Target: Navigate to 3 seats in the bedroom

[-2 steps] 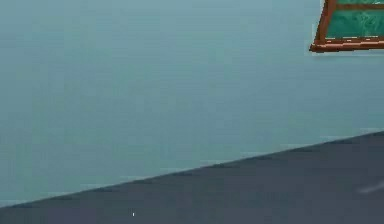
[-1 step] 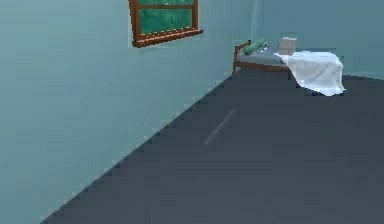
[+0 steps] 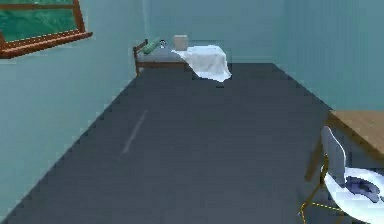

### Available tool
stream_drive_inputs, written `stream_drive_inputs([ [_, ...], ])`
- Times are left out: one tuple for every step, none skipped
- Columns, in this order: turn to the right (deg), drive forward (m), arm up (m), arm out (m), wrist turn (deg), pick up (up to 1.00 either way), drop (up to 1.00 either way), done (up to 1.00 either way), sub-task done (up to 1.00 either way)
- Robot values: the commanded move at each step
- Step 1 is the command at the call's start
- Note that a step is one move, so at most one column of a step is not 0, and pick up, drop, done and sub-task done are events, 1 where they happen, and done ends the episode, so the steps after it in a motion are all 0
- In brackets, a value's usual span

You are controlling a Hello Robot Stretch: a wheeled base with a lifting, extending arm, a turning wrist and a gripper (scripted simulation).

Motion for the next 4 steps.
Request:
stream_drive_inputs([
  [0.0,0.15,0.00,0.00,0.0,0.00,0.00,0.00,0.00],
  [45.0,0.00,0.00,0.00,0.0,0.00,0.00,0.00,0.00],
  [9.0,0.00,0.00,0.00,0.0,0.00,0.00,0.00,0.00],
  [0.0,0.00,0.00,0.00,0.0,0.00,0.00,0.00,1.00],
])
